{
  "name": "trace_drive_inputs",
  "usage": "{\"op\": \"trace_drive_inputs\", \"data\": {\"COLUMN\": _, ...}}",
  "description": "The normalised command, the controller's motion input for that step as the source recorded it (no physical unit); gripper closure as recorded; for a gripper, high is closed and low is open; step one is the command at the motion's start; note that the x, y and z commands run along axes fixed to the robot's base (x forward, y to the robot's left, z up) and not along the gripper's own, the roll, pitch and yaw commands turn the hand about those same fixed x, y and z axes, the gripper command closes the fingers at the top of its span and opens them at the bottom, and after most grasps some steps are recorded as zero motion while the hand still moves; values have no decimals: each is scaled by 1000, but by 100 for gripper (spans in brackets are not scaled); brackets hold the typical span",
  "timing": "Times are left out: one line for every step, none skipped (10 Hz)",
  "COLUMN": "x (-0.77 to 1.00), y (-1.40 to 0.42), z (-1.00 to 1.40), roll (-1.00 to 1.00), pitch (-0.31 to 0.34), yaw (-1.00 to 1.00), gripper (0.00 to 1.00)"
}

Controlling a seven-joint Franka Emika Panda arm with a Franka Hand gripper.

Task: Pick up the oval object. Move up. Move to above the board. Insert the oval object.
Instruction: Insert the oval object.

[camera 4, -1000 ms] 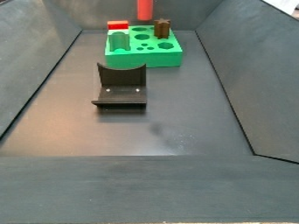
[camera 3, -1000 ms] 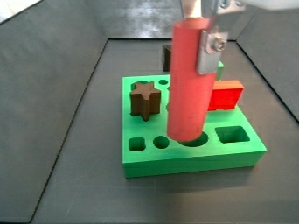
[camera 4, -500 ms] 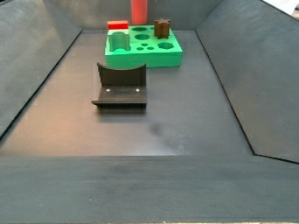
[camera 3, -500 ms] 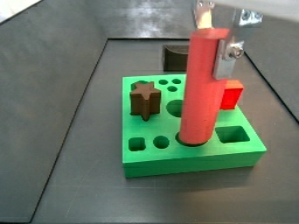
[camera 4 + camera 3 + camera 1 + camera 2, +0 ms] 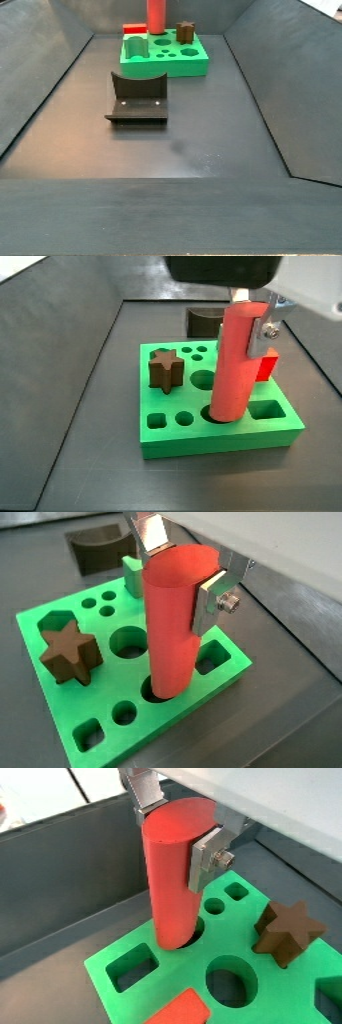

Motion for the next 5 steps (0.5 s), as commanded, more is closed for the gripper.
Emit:
{"op": "trace_drive_inputs", "data": {"x": -17, "y": 0, "z": 0, "roll": 163, "pitch": 80, "yaw": -249, "gripper": 100}}
{"op": "trace_drive_inputs", "data": {"x": -51, "y": 0, "z": -49, "roll": 129, "pitch": 51, "yaw": -154, "gripper": 100}}
{"op": "trace_drive_inputs", "data": {"x": -49, "y": 0, "z": -63, "roll": 121, "pitch": 40, "yaw": -77, "gripper": 100}}
{"op": "trace_drive_inputs", "data": {"x": -94, "y": 0, "z": -157, "roll": 133, "pitch": 19, "yaw": -51, "gripper": 100}}
{"op": "trace_drive_inputs", "data": {"x": -46, "y": 0, "z": -169, "roll": 160, "pitch": 21, "yaw": -40, "gripper": 100}}
